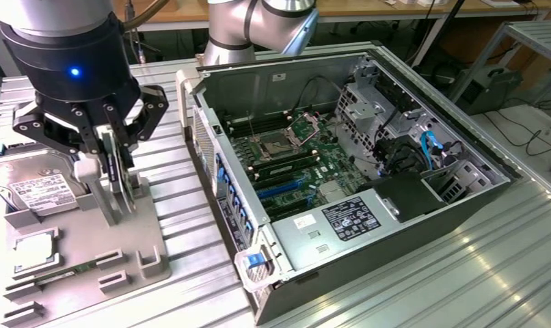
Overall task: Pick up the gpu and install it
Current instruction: 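Pick up the gpu and move the gpu toward the slot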
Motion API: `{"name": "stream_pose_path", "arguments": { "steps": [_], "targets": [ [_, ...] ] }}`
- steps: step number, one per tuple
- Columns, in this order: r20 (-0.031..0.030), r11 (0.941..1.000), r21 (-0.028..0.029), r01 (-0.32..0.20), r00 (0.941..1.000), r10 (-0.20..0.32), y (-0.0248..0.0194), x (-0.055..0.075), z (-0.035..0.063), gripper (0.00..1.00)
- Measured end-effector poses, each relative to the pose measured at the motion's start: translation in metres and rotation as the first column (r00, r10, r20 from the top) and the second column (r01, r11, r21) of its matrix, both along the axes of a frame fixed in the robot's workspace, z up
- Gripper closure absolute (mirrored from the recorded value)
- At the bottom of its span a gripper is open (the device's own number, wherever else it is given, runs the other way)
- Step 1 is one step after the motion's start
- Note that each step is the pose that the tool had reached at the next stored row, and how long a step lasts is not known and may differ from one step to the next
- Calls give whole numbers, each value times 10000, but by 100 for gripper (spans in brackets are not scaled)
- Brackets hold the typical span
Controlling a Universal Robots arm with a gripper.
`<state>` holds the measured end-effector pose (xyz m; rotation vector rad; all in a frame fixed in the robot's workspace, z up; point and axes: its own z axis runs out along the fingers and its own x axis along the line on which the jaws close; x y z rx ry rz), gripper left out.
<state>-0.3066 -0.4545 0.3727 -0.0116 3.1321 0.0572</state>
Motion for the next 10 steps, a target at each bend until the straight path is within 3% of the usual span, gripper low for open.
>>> {"name": "stream_pose_path", "arguments": {
  "steps": [10],
  "targets": [
    [0,10000,0,0,10000,0,0,0,13,72]
  ]
}}
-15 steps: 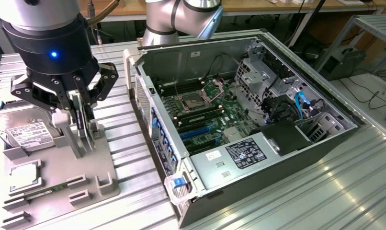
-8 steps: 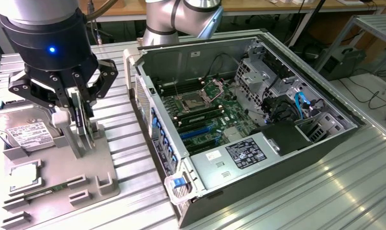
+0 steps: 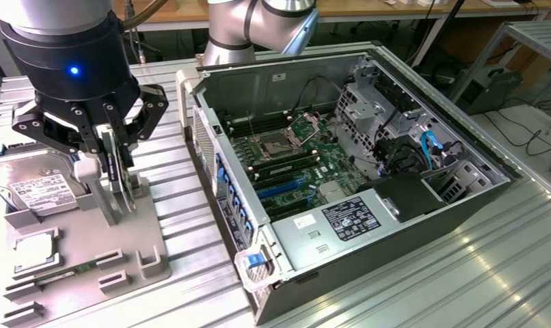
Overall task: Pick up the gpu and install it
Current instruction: 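Pick up the gpu and move the gpu toward the slot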
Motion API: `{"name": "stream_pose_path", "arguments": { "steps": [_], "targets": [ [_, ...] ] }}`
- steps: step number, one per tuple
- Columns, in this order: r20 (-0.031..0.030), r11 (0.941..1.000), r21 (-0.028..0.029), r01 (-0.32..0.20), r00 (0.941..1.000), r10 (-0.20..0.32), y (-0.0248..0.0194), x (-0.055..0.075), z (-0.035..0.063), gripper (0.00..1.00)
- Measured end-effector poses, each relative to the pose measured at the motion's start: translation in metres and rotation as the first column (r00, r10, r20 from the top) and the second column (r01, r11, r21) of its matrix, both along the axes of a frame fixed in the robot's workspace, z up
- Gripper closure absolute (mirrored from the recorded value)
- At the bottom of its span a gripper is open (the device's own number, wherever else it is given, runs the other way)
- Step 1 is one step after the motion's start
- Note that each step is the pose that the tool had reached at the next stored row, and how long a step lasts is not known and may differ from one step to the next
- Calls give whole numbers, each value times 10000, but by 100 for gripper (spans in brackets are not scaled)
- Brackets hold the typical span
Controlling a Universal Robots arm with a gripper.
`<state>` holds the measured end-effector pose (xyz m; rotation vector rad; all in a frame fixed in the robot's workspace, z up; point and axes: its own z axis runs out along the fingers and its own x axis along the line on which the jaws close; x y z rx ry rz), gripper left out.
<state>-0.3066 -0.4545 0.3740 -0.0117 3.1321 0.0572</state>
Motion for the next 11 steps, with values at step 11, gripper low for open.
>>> {"name": "stream_pose_path", "arguments": {
  "steps": [11],
  "targets": [
    [1,10000,21,1,10000,-1,0,1,238,72]
  ]
}}
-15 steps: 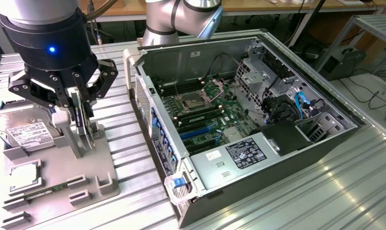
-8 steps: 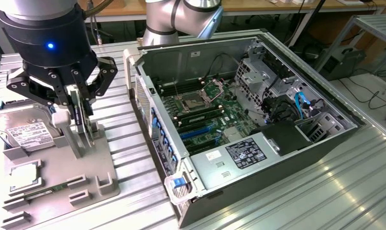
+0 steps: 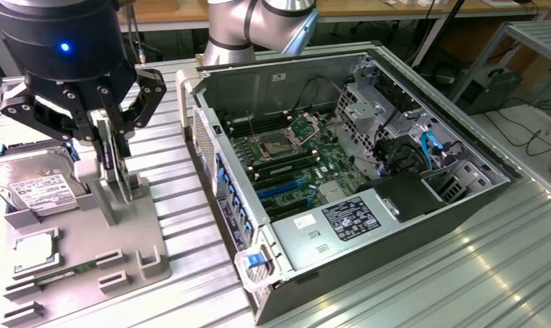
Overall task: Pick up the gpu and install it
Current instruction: 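Pick up the gpu and move the gpu toward the slot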
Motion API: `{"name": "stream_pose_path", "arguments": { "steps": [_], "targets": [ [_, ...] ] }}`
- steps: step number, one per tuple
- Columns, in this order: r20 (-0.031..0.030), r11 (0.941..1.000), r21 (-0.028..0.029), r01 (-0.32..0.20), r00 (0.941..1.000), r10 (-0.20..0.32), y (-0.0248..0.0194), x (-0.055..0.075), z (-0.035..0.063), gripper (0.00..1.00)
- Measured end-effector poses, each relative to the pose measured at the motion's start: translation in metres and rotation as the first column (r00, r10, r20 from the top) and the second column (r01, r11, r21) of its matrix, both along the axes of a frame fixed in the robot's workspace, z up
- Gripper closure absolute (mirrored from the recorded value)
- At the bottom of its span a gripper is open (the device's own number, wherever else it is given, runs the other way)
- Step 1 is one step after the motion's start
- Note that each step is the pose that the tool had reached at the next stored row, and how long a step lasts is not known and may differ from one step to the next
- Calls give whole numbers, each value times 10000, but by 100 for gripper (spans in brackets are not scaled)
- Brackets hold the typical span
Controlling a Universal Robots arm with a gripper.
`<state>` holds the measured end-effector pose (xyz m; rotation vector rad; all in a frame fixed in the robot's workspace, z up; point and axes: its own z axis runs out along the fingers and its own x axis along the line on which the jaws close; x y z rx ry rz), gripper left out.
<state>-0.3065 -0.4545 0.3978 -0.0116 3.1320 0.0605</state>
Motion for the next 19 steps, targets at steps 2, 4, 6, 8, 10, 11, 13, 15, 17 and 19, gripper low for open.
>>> {"name": "stream_pose_path", "arguments": {
  "steps": [2,4,6,8,10,11,13,15,17,19],
  "targets": [
    [-1,10000,0,0,10000,0,0,0,74,72],
    [0,10000,1,0,10000,0,0,0,153,72],
    [-1,10000,1,-1,10000,1,0,0,217,72],
    [1,10000,2,0,10000,0,0,0,280,72],
    [-1,10000,1,-1,10000,1,0,1,342,72],
    [0,10000,10,-1,10000,1,0,1,367,72],
    [0,10000,23,0,10000,0,0,1,485,72],
    [-1,10000,23,-1,10000,1,0,1,573,72],
    [0,10000,26,-1,10000,1,0,1,629,72],
    [-1,10000,27,0,10000,0,0,2,693,72]
  ]
}}
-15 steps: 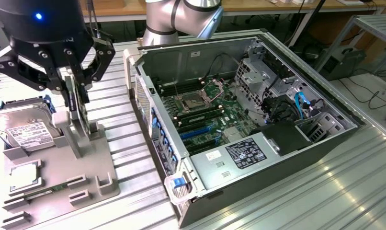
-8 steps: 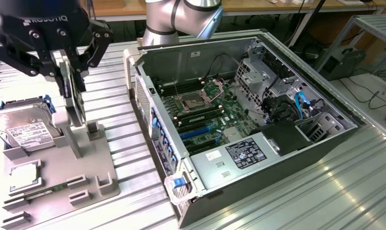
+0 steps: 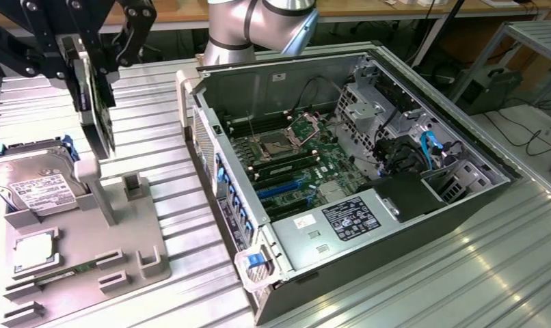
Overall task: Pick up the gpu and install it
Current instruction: 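Pick up the gpu and move the gpu toward the slot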
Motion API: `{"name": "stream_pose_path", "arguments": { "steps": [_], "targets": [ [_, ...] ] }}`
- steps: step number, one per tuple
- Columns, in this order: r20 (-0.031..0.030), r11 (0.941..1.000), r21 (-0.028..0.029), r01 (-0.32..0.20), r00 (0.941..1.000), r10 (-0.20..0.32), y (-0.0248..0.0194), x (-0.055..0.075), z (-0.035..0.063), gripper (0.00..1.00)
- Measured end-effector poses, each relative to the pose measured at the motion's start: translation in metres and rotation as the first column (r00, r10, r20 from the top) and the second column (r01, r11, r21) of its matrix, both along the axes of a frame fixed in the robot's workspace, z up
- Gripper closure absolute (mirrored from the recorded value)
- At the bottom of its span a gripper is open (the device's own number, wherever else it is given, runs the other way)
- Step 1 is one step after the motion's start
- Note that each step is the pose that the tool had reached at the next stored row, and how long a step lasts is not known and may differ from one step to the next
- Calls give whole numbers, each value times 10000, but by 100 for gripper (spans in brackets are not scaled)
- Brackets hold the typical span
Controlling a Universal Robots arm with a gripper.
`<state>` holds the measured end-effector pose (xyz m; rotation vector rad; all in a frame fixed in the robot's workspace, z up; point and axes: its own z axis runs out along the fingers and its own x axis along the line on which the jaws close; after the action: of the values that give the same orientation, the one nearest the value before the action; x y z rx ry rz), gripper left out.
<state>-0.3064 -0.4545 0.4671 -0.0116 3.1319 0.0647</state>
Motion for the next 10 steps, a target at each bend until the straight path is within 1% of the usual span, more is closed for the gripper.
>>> {"name": "stream_pose_path", "arguments": {
  "steps": [3,10],
  "targets": [
    [1,10000,10,0,10000,0,0,0,80,72],
    [1,10000,15,-2,10000,2,0,8,86,72]
  ]
}}
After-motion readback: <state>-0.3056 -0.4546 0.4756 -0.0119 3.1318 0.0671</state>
